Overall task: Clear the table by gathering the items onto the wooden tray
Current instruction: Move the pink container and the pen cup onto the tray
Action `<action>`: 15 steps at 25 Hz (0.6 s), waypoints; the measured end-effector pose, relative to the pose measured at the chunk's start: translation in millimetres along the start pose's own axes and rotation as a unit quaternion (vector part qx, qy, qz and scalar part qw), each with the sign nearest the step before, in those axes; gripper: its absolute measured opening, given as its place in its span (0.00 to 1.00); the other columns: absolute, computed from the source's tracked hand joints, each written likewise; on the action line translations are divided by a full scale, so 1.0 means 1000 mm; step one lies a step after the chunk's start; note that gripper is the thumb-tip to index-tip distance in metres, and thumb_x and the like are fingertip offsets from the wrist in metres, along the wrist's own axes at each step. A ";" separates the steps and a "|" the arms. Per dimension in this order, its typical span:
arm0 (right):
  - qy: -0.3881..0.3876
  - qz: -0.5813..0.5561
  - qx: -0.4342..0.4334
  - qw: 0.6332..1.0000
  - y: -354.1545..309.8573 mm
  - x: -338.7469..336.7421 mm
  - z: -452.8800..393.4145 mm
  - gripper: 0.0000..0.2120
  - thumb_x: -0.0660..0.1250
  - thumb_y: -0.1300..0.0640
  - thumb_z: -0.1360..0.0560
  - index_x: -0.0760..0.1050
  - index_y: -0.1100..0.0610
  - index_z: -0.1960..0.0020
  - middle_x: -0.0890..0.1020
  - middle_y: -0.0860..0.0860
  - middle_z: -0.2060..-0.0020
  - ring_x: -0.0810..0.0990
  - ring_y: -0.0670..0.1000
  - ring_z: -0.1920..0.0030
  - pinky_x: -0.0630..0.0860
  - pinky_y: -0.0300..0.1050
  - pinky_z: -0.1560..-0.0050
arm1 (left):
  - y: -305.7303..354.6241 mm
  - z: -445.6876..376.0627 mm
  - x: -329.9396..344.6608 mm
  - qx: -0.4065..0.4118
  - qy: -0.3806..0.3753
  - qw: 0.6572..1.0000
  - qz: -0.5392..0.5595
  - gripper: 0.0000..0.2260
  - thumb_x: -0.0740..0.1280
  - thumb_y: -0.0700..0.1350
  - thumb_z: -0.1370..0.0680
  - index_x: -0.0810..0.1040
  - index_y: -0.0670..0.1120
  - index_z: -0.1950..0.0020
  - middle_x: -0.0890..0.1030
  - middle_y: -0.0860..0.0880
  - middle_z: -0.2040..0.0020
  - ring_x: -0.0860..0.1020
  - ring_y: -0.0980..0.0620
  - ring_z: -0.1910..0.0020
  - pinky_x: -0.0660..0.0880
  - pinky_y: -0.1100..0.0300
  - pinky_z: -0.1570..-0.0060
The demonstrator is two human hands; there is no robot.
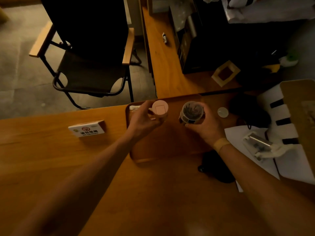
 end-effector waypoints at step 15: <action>-0.026 0.009 -0.027 0.999 0.006 0.007 -0.043 0.34 0.78 0.59 0.35 0.69 0.49 0.33 0.77 0.49 0.36 0.73 0.52 0.34 0.74 0.58 0.36 | -0.006 -0.031 0.018 0.010 0.012 0.996 -0.084 0.25 0.74 0.50 0.30 0.71 0.49 0.36 0.77 0.48 0.38 0.75 0.49 0.38 0.77 0.45 0.44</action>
Point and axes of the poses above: each hand's wrist, its own z-axis away from the middle knuckle, its own x-axis out of the palm, y = z × x, the point moved 4 cm from there along -z, towards the middle knuckle
